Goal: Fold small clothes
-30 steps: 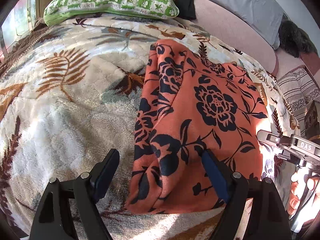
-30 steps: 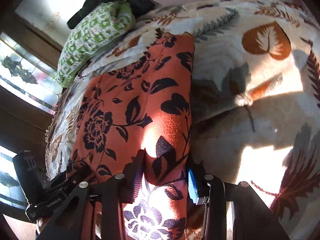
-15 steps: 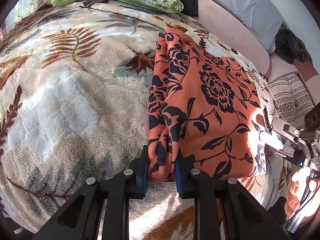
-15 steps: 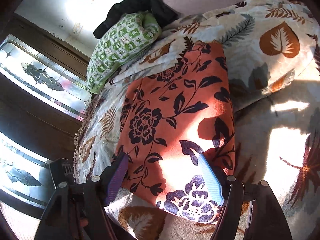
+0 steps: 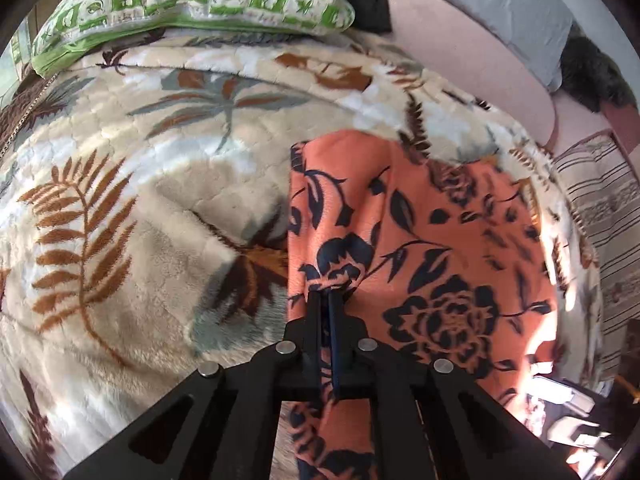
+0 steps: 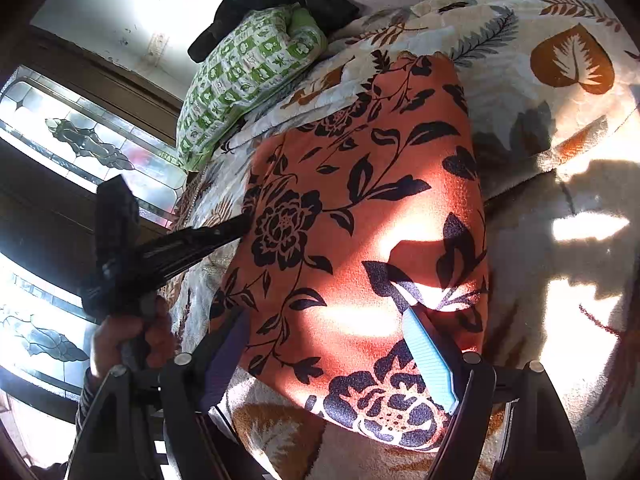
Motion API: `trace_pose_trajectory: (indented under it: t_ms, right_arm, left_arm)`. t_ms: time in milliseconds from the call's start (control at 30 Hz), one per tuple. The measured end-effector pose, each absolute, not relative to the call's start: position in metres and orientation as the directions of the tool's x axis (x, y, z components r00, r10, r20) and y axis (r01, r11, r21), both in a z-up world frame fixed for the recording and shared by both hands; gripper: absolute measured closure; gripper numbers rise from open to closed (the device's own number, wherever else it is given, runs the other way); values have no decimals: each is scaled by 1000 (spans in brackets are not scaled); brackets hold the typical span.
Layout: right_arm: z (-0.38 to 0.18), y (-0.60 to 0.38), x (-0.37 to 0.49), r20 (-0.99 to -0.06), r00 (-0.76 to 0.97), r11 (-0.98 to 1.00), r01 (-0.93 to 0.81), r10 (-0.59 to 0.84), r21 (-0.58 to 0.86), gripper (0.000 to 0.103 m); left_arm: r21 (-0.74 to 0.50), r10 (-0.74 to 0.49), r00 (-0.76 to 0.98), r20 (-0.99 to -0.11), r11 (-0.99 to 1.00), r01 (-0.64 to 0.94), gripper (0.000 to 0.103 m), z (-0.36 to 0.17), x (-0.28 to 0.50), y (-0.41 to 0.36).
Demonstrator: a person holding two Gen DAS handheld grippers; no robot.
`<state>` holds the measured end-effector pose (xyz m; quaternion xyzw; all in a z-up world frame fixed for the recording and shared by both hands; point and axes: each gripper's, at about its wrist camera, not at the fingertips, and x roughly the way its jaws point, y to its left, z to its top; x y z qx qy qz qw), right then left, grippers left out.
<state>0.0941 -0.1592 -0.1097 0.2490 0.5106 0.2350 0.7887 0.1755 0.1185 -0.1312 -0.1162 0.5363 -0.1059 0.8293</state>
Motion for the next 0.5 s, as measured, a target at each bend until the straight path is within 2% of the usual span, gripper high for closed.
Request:
trace_pose_trajectory:
  t_ms: [67, 133, 200, 267, 300, 400, 433, 467, 500]
  right_arm:
    - [-111, -158, 94, -684, 345, 754, -128, 643, 644, 22]
    - [-110, -155, 92, -700, 339, 771, -151, 629, 619, 22]
    - [-112, -154, 93, -708, 334, 777, -154, 622, 610, 22]
    - [-111, -157, 94, -705, 338, 775, -143, 623, 616, 22]
    - [-111, -159, 94, -699, 341, 769, -134, 628, 625, 22]
    - [-110, -163, 95, -688, 344, 756, -113, 639, 645, 22]
    - [-109, -163, 96, -689, 344, 757, -111, 638, 644, 22]
    - [-109, -162, 96, -693, 343, 760, -111, 634, 641, 22]
    - [-109, -161, 96, -696, 343, 764, -112, 630, 636, 22]
  left_arm:
    - [-365, -339, 414, -845, 931, 16, 95, -132, 175, 133]
    - [-343, -317, 421, -850, 939, 15, 83, -131, 171, 133]
    - [-321, -295, 442, -847, 947, 18, 76, -121, 161, 131]
    - [-349, -316, 471, -824, 937, 20, 76, -104, 143, 131]
    - [-358, -322, 486, -812, 933, 19, 72, -95, 132, 129]
    - [-402, -373, 532, -760, 913, 66, 49, -75, 92, 122]
    - [-387, -367, 528, -766, 919, 78, 49, -79, 83, 116]
    - [-334, -319, 500, -805, 941, 63, 57, -91, 79, 111]
    - [-278, -258, 449, -856, 960, 22, 88, -114, 80, 110]
